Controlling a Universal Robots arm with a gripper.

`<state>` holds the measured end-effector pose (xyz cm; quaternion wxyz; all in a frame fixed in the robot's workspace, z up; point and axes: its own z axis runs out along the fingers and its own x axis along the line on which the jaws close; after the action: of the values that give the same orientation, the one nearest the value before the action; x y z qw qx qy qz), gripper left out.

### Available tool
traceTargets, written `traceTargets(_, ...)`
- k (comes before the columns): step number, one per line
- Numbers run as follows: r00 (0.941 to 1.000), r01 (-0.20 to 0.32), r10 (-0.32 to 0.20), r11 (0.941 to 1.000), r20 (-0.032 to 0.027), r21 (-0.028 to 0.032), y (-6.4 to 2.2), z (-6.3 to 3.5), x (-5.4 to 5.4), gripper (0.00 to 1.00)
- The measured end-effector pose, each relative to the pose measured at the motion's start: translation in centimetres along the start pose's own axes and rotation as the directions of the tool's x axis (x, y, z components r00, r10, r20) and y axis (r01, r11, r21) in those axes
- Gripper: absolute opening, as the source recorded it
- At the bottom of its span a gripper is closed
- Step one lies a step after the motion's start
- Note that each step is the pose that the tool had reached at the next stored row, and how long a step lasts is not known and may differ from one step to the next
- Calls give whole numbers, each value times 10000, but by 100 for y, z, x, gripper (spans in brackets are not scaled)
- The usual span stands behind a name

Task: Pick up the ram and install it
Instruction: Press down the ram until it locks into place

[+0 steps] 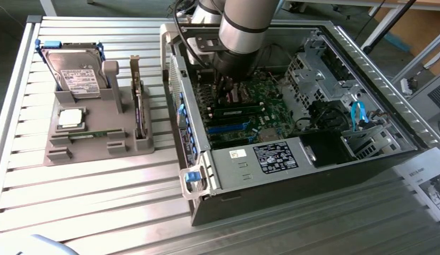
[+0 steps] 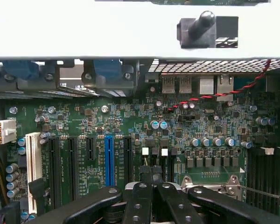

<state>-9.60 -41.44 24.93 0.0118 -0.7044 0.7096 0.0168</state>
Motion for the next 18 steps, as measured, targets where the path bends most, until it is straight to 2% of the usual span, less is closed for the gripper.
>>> traceTargets(18,10000,0,0,10000,0,0,-1,92,3,10)
